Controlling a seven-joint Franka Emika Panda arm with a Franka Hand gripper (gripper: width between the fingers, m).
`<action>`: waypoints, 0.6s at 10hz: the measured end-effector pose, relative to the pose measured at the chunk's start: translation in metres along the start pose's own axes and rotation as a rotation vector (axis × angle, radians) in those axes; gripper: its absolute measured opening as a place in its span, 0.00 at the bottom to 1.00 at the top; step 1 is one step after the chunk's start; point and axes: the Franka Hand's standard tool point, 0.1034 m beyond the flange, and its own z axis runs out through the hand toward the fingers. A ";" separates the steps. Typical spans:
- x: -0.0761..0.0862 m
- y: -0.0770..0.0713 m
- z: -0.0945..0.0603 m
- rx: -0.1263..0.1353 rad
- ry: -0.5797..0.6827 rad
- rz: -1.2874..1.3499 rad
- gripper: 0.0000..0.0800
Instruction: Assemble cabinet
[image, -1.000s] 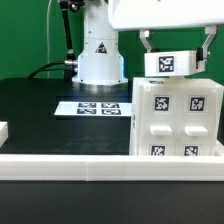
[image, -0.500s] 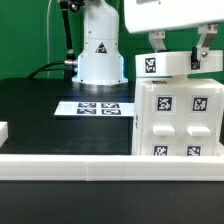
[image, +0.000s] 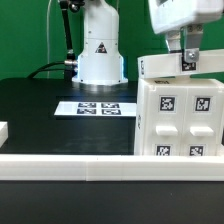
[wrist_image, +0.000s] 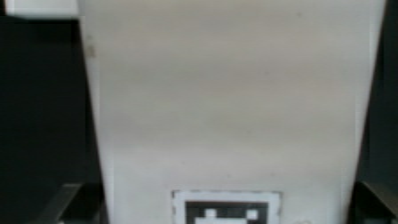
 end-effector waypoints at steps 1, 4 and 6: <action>0.000 0.000 0.000 -0.001 -0.008 0.118 0.70; -0.002 0.000 0.000 -0.005 -0.037 0.378 0.70; -0.003 -0.001 0.000 -0.006 -0.060 0.410 0.70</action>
Offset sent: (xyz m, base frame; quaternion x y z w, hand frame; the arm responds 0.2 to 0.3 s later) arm 0.0007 -0.0047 -0.0029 -0.0136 0.0044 0.2798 0.9600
